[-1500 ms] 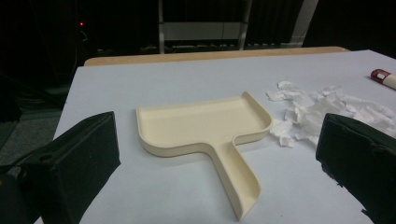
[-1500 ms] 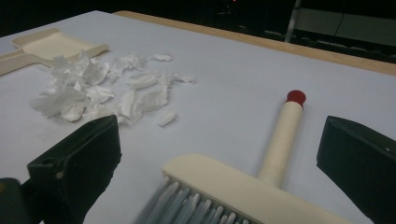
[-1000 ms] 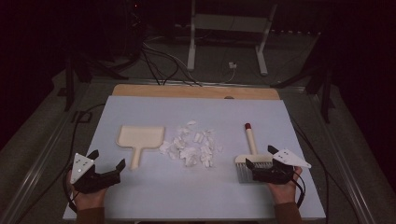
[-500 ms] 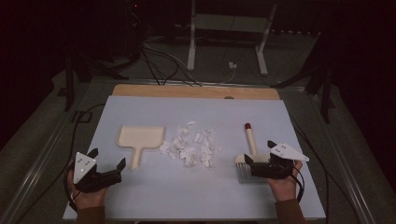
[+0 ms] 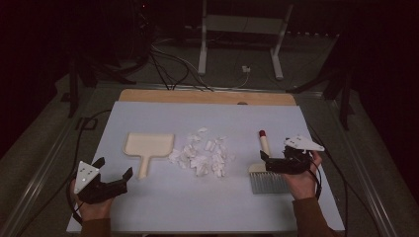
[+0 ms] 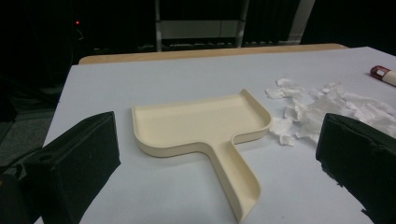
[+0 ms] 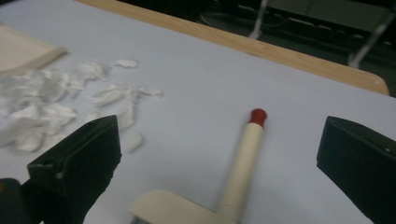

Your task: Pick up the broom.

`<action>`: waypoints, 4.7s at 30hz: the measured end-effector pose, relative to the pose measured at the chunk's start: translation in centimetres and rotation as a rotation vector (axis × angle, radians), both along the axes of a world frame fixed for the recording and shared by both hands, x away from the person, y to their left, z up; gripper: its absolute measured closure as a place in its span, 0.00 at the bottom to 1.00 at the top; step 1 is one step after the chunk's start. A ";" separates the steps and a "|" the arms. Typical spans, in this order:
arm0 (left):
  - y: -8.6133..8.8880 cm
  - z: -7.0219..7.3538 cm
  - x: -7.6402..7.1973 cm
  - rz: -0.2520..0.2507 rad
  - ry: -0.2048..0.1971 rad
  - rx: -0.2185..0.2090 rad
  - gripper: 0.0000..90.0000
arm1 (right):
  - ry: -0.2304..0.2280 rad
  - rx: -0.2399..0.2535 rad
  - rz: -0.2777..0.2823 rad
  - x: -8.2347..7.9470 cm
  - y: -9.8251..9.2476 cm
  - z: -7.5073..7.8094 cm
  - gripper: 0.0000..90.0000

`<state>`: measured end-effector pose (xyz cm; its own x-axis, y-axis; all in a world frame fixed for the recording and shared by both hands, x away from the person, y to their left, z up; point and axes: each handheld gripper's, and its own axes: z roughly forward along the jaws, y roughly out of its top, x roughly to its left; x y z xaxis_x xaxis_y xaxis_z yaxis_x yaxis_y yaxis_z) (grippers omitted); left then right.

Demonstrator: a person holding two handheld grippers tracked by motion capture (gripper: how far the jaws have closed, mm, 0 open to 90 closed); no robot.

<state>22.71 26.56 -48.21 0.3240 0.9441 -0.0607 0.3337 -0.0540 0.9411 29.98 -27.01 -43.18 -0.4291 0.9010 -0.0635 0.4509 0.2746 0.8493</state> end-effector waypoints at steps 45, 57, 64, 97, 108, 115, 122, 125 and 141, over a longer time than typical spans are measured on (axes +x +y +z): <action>-0.1 -0.6 0.5 0.013 0.016 0.003 0.01 | 0.068 -0.022 -0.063 8.8 0.7 0.2 0.00; -0.1 -0.7 0.6 0.017 0.023 -0.003 0.01 | 0.148 -0.035 -0.084 11.1 0.9 -1.3 0.00; -0.2 -0.7 0.7 0.020 0.023 -0.006 0.01 | 0.202 -0.037 -0.089 12.0 0.9 -2.2 0.00; -0.1 -0.7 0.7 0.021 0.029 -0.003 0.01 | 0.411 -0.065 -0.211 13.5 0.9 -6.5 0.53; -0.1 -0.7 0.7 0.022 0.031 -0.003 0.01 | 0.451 -0.086 -0.258 13.8 1.3 -7.5 0.73; -0.1 -0.7 0.7 0.029 0.035 -0.007 0.01 | 0.460 -0.114 -0.285 14.0 1.8 -7.5 0.73; -0.1 -0.8 0.8 0.028 0.042 -0.002 0.01 | 0.460 -0.125 -0.289 13.9 2.0 -7.5 0.75; -0.2 -0.8 0.8 0.030 0.044 -0.001 0.01 | 0.462 -0.106 -0.295 13.8 2.1 -7.4 0.76; -2.0 -0.3 0.8 0.019 0.032 -0.029 0.01 | 0.242 0.011 -0.200 9.7 2.1 -2.4 0.76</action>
